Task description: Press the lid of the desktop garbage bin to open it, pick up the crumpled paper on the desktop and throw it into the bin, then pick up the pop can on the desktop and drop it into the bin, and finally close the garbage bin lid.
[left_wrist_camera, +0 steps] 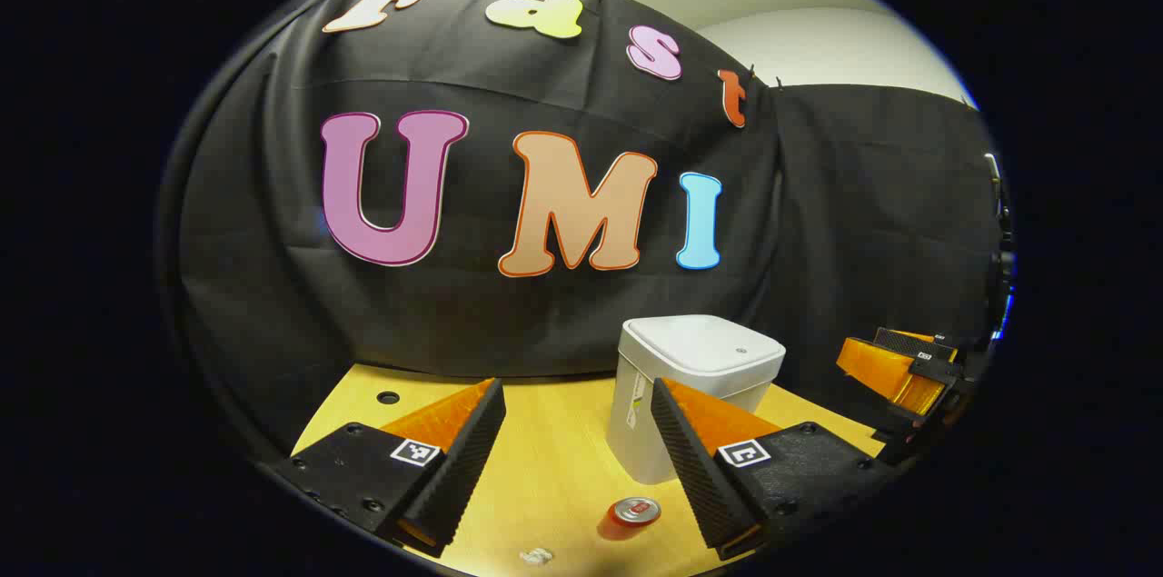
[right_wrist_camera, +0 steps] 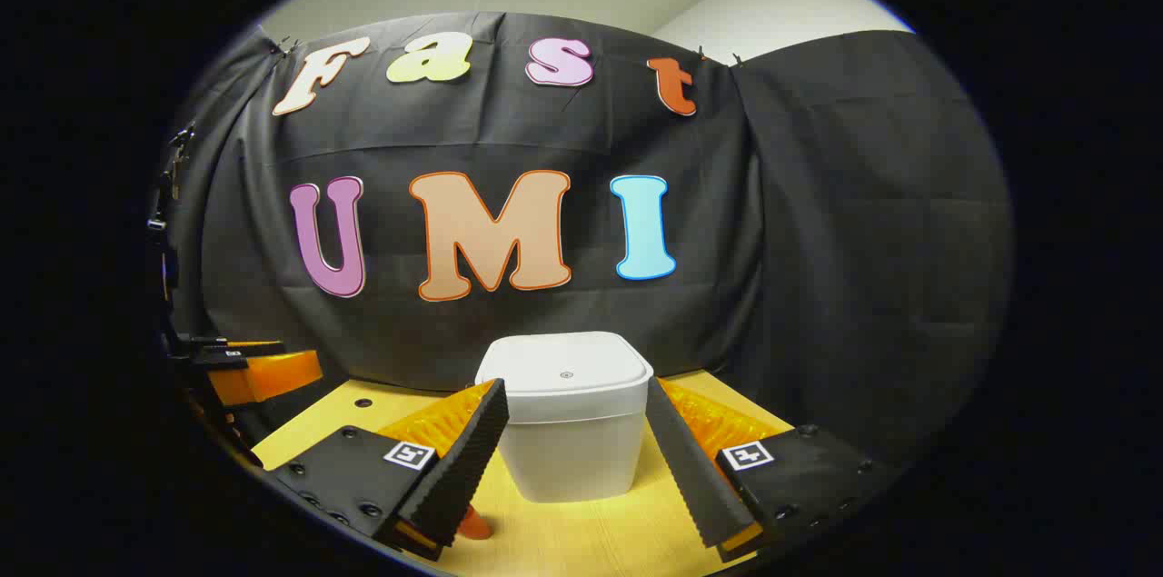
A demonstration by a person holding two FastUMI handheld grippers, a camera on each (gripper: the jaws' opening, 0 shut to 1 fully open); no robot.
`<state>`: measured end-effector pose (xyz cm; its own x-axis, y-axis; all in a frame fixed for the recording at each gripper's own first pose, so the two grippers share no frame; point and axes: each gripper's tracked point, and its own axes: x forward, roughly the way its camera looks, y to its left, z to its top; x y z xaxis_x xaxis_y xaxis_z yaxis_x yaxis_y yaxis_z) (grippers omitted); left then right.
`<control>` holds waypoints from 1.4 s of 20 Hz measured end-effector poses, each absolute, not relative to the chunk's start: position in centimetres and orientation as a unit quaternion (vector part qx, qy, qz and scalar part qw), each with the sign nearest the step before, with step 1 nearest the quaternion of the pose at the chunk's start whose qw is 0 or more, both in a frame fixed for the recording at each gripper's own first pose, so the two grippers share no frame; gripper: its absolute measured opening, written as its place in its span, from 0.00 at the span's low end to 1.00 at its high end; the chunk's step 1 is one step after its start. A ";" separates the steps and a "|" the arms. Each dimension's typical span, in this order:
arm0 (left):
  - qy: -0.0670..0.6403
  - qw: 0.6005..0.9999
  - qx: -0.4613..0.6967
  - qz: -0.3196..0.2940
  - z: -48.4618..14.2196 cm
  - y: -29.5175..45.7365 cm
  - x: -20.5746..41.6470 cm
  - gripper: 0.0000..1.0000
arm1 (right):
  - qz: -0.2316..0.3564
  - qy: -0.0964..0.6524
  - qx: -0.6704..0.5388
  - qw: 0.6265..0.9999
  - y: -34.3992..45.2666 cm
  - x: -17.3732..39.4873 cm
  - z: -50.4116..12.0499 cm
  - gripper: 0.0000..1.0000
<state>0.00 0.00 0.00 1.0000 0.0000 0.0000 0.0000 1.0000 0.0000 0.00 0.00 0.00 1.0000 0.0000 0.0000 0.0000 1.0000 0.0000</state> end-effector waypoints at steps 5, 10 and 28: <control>0.005 1.000 0.005 0.003 -0.5 -0.1 0.2 0.96 | 0.000 0.009 -0.002 1.000 -0.4 0.3 -0.5 0.99; 0.007 1.000 0.006 0.005 -0.9 -0.1 0.2 0.95 | 0.006 0.011 -0.008 1.000 -0.2 0.5 -0.7 0.99; 0.019 0.999 0.010 0.026 -1.8 1.0 -0.6 0.95 | 0.022 0.027 -0.018 0.999 0.4 1.6 -1.9 0.95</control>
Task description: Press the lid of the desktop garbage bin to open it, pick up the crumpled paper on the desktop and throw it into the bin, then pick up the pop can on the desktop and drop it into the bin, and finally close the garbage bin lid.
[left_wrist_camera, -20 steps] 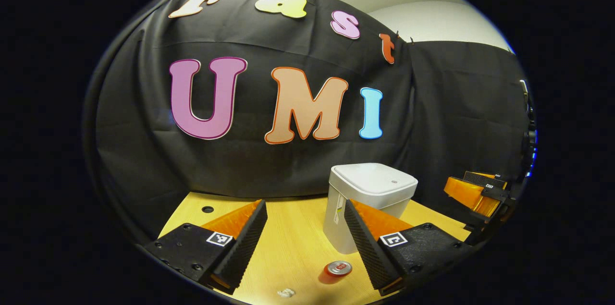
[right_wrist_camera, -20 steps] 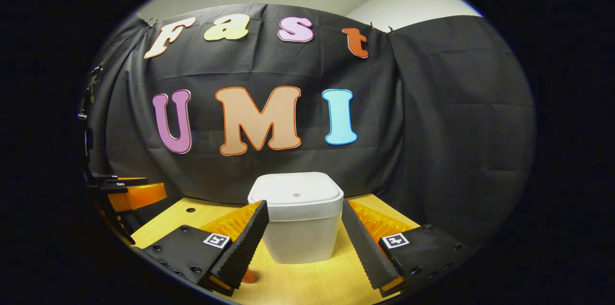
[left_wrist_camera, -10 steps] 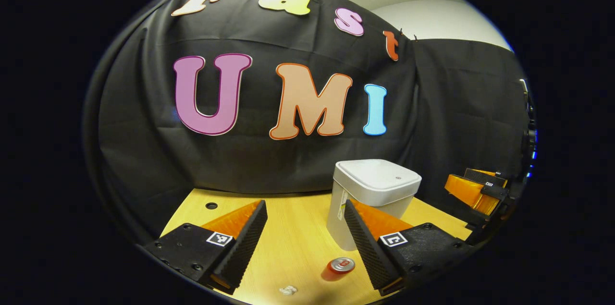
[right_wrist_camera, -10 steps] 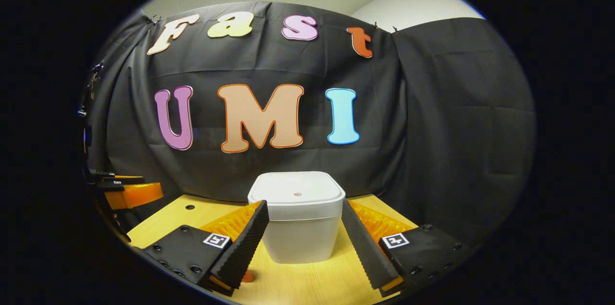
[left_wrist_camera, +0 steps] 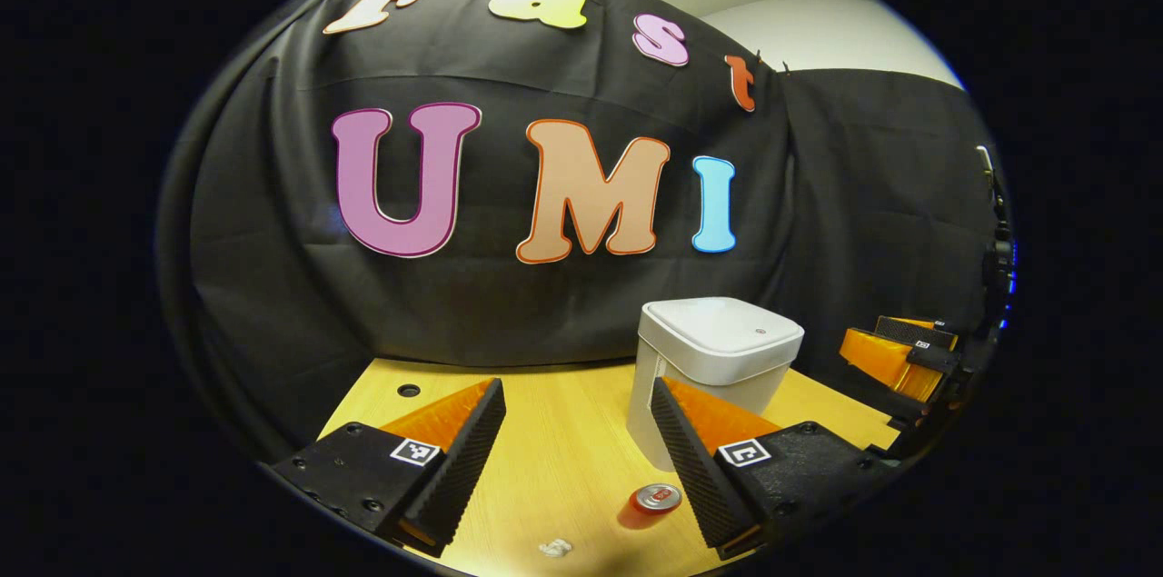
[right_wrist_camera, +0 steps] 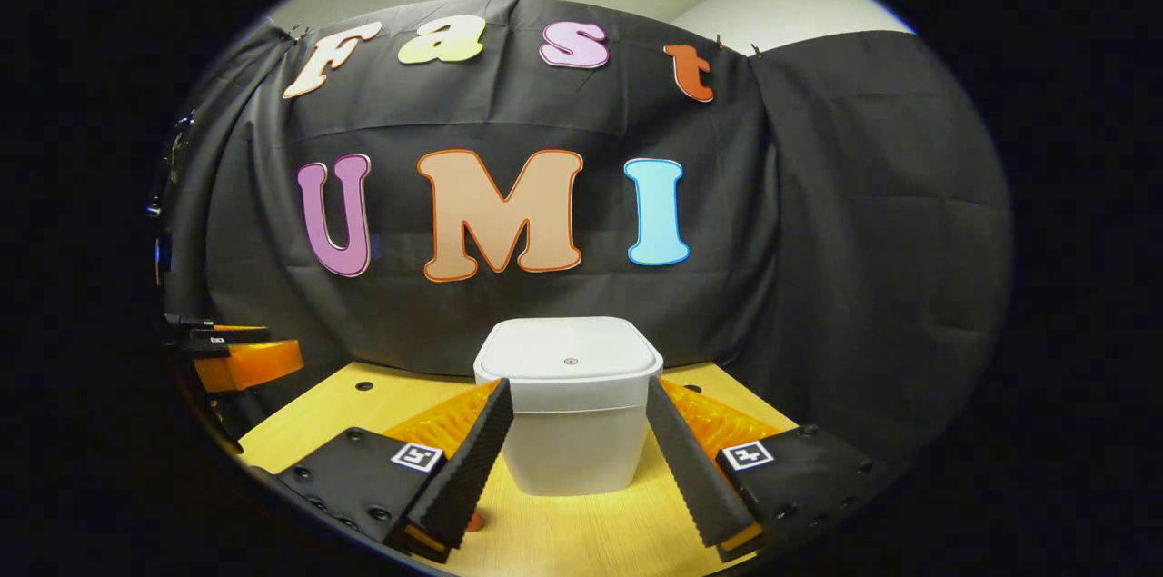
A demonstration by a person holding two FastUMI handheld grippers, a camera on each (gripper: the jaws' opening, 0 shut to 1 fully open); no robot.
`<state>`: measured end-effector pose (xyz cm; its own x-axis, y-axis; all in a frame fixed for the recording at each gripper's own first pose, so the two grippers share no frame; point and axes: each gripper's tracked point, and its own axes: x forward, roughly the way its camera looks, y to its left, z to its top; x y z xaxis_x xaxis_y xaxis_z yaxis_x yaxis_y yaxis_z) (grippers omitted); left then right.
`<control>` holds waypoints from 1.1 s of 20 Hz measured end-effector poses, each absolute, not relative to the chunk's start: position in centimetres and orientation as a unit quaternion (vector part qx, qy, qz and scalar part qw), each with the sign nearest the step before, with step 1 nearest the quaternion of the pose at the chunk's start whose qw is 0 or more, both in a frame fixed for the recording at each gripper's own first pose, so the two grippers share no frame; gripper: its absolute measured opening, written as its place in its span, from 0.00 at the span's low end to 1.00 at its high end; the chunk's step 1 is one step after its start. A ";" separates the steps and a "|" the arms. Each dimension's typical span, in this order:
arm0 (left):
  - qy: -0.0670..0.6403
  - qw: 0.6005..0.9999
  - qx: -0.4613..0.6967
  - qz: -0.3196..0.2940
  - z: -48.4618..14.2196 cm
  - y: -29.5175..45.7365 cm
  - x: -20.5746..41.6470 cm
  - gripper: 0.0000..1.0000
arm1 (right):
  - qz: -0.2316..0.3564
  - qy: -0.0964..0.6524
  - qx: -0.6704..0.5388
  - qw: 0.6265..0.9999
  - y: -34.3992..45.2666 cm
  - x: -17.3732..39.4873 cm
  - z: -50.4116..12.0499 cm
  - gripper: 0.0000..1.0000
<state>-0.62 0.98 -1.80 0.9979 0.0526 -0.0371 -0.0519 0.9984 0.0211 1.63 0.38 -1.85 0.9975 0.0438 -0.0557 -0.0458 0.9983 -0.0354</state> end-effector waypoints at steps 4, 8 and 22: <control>0.017 0.999 0.007 0.032 -1.8 1.3 -0.7 0.95 | 0.027 0.034 -0.027 0.999 0.8 2.0 -2.3 0.75; 0.021 0.999 0.006 0.037 -2.1 1.8 -0.4 0.95 | 0.032 0.046 -0.032 0.998 1.4 2.5 -2.9 0.48; 0.025 0.998 0.001 0.061 -2.3 3.3 -0.6 0.94 | 0.045 0.051 -0.036 0.997 1.8 4.9 -2.9 0.03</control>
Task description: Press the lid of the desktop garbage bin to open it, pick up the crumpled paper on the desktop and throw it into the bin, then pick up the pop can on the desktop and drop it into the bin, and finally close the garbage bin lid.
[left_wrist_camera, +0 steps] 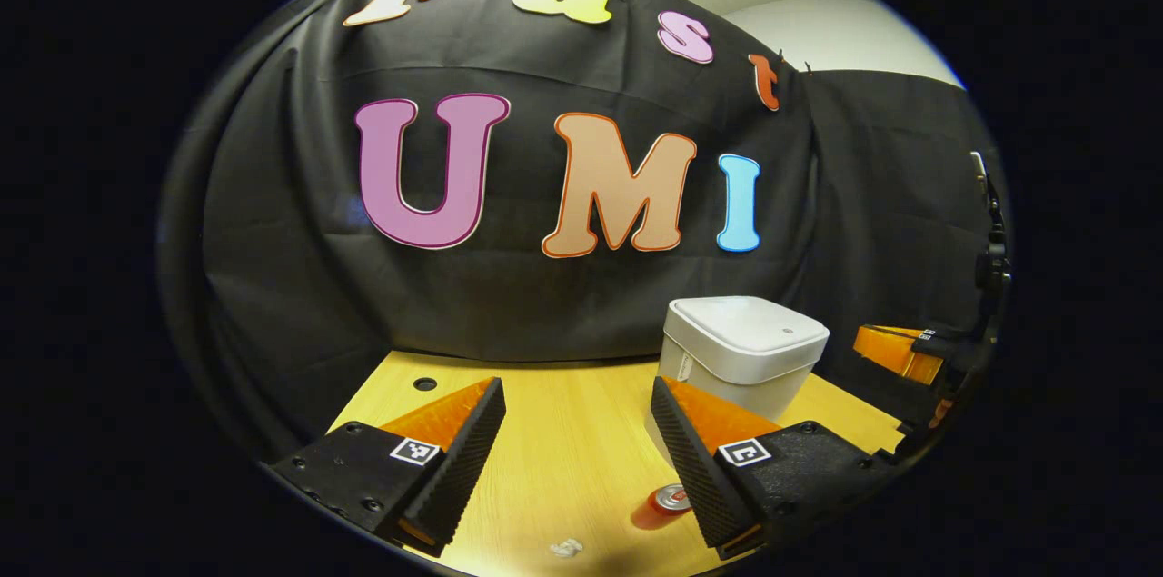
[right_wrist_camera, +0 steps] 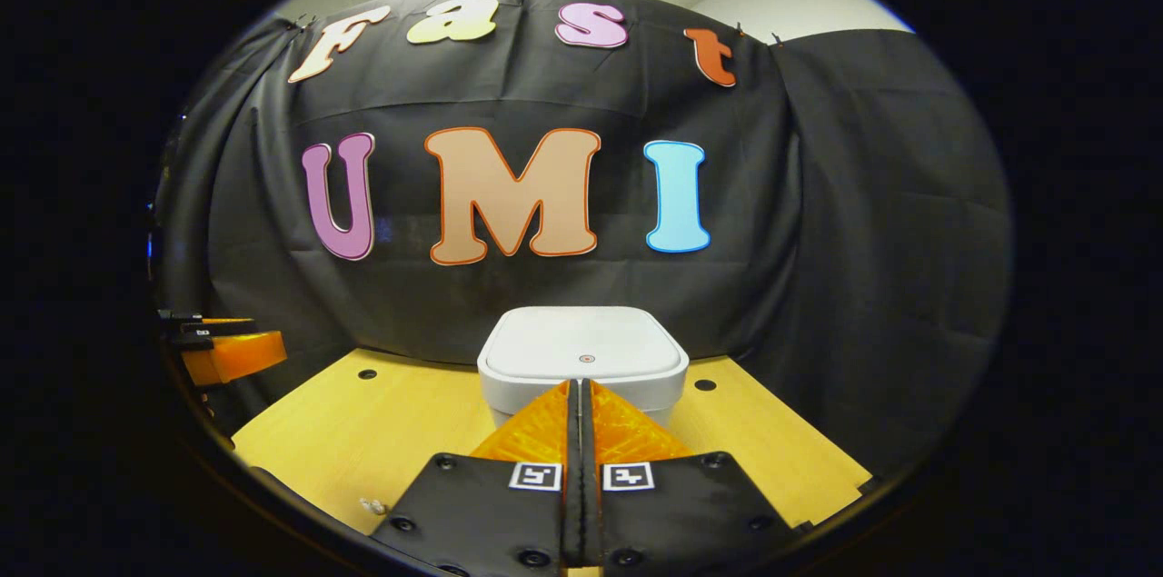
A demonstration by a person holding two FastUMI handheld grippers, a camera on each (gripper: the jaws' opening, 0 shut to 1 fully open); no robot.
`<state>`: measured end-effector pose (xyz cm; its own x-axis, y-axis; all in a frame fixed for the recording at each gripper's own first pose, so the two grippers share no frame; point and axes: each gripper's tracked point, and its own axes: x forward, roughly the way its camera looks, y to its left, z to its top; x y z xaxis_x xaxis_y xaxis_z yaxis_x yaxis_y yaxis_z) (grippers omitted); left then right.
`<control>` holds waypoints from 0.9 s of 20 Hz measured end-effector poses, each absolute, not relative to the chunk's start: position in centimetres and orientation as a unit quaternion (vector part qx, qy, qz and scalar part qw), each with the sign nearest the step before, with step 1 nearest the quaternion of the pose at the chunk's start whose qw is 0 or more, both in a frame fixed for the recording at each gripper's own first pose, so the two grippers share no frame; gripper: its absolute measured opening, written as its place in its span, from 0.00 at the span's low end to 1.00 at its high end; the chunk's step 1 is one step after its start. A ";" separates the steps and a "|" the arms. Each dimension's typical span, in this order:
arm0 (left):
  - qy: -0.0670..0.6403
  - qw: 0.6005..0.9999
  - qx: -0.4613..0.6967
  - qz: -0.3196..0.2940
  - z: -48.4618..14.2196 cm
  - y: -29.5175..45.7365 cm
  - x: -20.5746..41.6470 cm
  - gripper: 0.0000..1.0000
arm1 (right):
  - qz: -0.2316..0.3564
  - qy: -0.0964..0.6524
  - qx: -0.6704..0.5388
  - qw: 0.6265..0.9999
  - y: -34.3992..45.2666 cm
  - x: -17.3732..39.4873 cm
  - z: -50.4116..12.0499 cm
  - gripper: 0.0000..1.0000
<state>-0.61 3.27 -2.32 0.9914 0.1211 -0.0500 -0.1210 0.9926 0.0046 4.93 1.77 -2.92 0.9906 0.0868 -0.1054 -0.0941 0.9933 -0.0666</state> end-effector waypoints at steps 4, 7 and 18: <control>0.026 0.997 0.004 0.069 -2.3 3.6 -0.5 0.94 | 0.052 0.054 -0.037 0.997 1.6 6.3 -2.8 0.02; 0.029 0.997 0.004 0.076 -2.4 4.1 -0.6 0.93 | 0.054 0.056 -0.035 0.996 1.4 8.0 -2.4 0.03; 0.050 0.991 0.006 0.125 -3.7 6.7 -1.5 0.95 | 0.073 0.086 -0.029 0.993 1.6 14.9 -4.0 0.03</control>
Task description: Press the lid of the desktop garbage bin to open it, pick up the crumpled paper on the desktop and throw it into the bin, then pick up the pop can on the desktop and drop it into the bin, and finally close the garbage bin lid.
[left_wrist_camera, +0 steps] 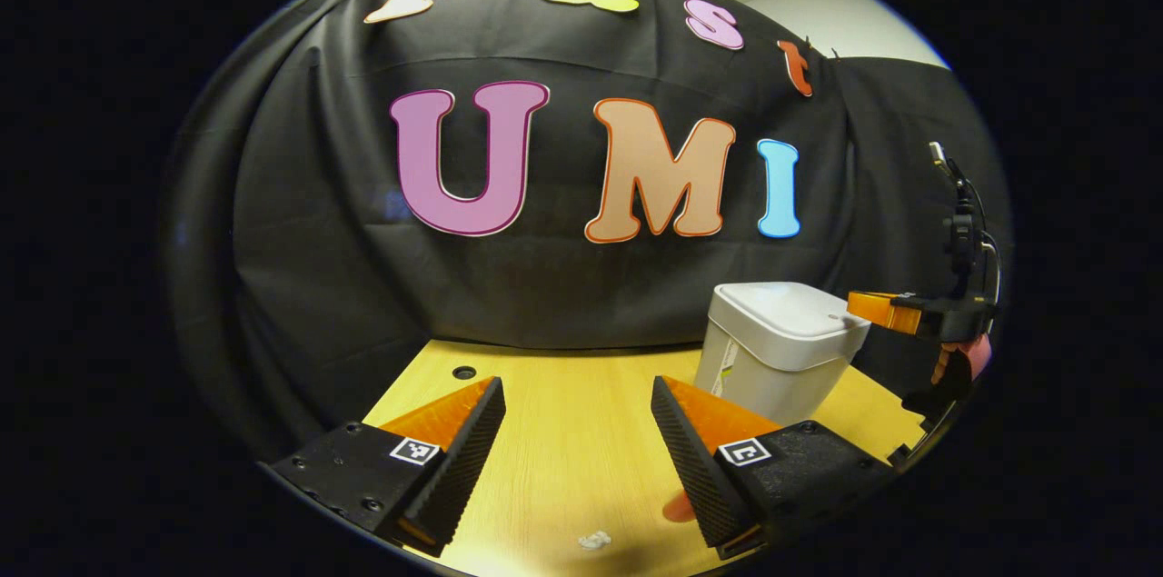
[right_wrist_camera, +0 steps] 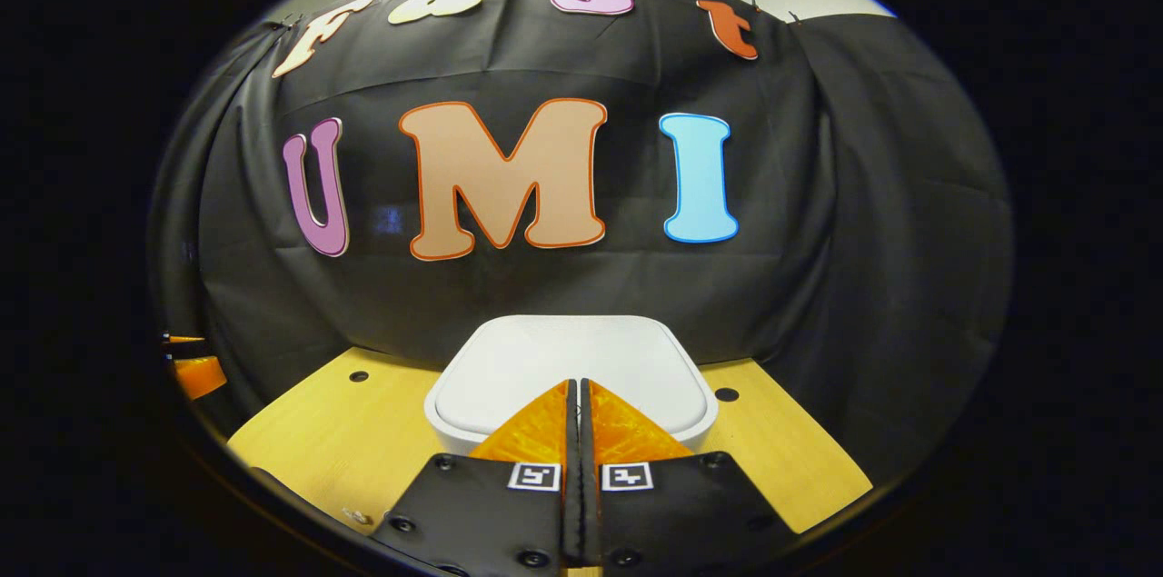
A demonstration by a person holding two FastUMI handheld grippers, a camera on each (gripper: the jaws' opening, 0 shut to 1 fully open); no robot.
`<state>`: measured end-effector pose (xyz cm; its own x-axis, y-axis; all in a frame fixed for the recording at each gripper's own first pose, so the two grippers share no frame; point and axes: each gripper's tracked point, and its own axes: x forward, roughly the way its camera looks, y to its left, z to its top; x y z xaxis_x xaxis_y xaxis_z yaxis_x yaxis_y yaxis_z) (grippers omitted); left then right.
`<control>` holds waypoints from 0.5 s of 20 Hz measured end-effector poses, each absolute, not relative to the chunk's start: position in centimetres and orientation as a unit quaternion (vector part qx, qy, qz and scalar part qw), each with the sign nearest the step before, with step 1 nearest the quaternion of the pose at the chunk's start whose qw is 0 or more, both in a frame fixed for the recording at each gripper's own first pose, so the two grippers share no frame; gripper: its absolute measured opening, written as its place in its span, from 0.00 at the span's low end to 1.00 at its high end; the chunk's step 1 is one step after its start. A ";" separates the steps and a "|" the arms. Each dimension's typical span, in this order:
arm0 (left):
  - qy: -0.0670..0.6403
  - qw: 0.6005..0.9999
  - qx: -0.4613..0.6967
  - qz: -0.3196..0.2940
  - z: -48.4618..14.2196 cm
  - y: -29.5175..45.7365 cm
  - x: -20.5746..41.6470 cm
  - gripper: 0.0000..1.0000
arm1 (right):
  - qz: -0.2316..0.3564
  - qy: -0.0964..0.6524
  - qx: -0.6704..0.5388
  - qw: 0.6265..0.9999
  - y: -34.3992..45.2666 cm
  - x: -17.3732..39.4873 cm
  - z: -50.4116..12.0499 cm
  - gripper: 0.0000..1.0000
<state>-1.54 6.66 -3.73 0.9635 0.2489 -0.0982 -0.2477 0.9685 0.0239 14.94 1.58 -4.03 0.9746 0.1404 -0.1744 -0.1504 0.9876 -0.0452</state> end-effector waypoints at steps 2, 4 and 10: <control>0.053 0.990 0.006 0.132 -3.8 7.0 -1.6 0.95 | 0.078 0.089 -0.034 0.992 1.9 15.6 -4.4 0.03; 0.055 0.989 0.004 0.138 -4.1 7.3 -1.7 0.95 | 0.081 0.094 -0.036 0.992 2.1 15.9 -4.7 0.03; 0.061 0.988 0.000 0.144 -4.5 7.5 -2.0 0.95 | 0.081 0.107 -0.036 0.990 2.1 16.2 -5.4 0.03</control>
